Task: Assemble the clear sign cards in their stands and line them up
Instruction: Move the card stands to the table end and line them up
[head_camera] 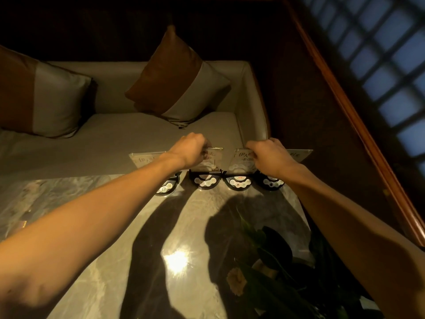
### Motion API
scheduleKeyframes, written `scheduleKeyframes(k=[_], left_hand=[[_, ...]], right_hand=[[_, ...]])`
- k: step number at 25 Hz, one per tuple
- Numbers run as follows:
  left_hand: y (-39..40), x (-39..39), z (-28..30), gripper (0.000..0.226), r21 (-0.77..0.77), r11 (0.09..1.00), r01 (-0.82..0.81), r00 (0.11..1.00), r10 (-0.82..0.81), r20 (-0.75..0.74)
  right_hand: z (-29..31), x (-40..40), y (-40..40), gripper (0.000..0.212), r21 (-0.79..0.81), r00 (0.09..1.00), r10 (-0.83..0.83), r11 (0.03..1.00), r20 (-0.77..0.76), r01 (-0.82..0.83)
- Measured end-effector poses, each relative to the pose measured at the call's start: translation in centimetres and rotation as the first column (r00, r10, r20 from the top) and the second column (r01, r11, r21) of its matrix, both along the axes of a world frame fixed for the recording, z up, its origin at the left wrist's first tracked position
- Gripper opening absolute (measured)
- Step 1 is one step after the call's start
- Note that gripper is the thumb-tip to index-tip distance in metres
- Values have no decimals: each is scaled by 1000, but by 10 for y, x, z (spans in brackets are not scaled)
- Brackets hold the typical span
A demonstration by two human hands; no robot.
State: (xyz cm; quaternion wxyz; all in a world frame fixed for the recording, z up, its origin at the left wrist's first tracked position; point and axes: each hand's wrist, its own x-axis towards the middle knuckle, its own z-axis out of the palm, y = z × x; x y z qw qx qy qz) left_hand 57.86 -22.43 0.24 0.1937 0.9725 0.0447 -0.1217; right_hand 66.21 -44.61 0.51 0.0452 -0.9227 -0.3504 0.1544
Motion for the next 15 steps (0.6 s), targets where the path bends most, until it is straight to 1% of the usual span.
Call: scheduleKeyframes(k=[3,6,7,8,9,10,11,14,15], left_hand=[[-5,0,-2,7,-7,1000,2,1000,-2,12],[-7,1,0,10,-28,1000,-2,1000,3,5],[-7,1,2,6,-36,999,-5,1000,5,-14],[-7,0,3,8,-36,999,-5,1000,4,-28],[-8,0,3,21,-28,1000,-6,999,5,-35],[-8,-1,1,28,-21,1000,-1,999,1,-39],[-8,-1,-1,28,-18,1000,-4,999,3,-36],[-8,-2,-4,9,-26,1000,4,1000,-5,-21],[-8,-3,-4,9,-27,1000,10,1000,-11,-20]], right_hand=[[-1,0,0,24,16,1000,-8,1000,-3,8],[-1,2,0,22,18,1000,-3,1000,-9,3],[-1,2,-1,21,21,1000,-4,1000,-12,5],[-2,2,-1,21,24,1000,-5,1000,-13,5],[-2,1,-1,22,26,1000,-5,1000,-12,5],[-3,1,-1,23,26,1000,-5,1000,-12,6],[-3,1,-1,25,26,1000,-8,1000,-12,8],[-3,0,-1,25,30,1000,-12,999,-17,13],[-3,0,-2,25,31,1000,-12,999,-17,12]])
